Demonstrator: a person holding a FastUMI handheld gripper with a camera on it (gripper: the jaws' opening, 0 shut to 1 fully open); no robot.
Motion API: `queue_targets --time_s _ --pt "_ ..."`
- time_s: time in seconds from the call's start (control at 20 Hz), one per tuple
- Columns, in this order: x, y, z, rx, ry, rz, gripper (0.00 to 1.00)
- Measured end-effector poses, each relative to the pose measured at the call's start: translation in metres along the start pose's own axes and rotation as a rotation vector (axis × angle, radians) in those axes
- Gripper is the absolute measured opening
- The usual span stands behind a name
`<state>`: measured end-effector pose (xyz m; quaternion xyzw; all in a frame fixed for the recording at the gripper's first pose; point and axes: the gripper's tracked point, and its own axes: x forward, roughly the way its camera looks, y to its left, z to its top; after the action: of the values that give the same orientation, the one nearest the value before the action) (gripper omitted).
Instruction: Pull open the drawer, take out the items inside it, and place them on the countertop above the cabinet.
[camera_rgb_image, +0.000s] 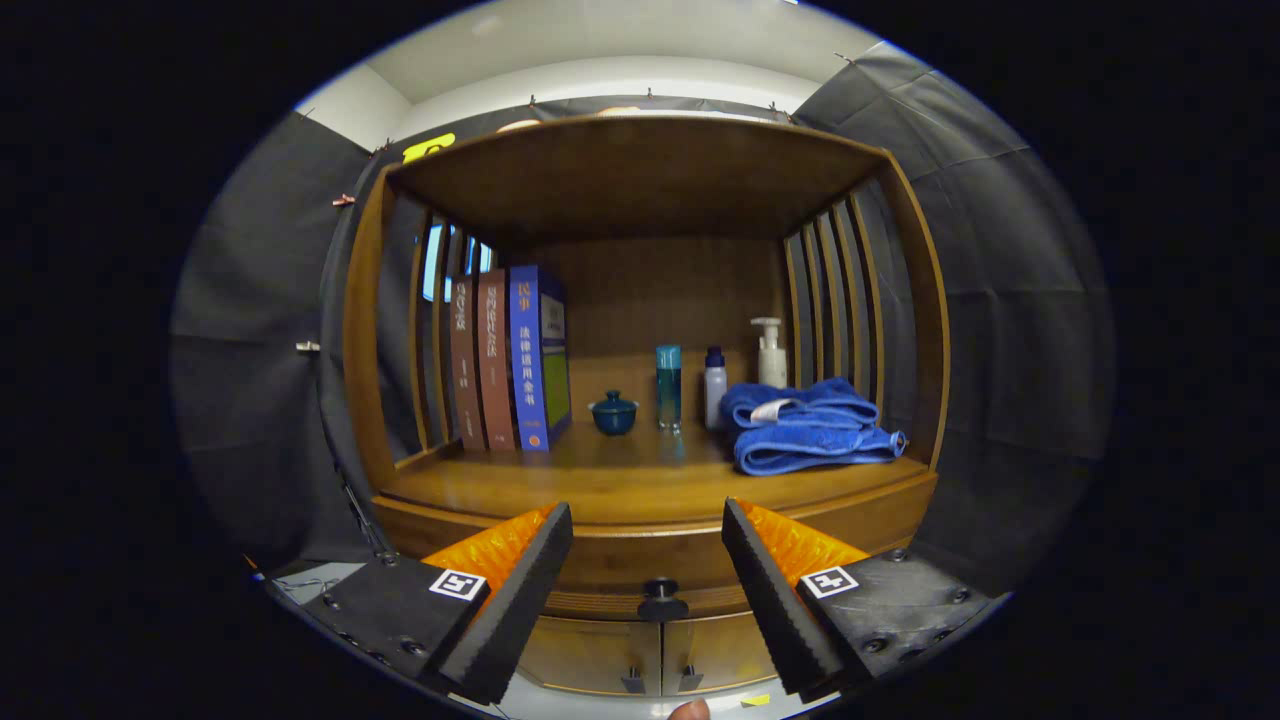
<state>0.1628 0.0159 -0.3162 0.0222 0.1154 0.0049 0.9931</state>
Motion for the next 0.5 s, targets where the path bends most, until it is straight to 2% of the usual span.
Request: queue_targets --time_s 0.35,0.45,0.5 --pt "0.036 -0.016 -0.101 0.014 0.180 -0.037 0.99" --pt "0.037 -0.019 -0.116 0.033 0.222 -0.031 0.98" --pt "0.036 -0.016 -0.116 0.048 0.226 -0.013 0.86"
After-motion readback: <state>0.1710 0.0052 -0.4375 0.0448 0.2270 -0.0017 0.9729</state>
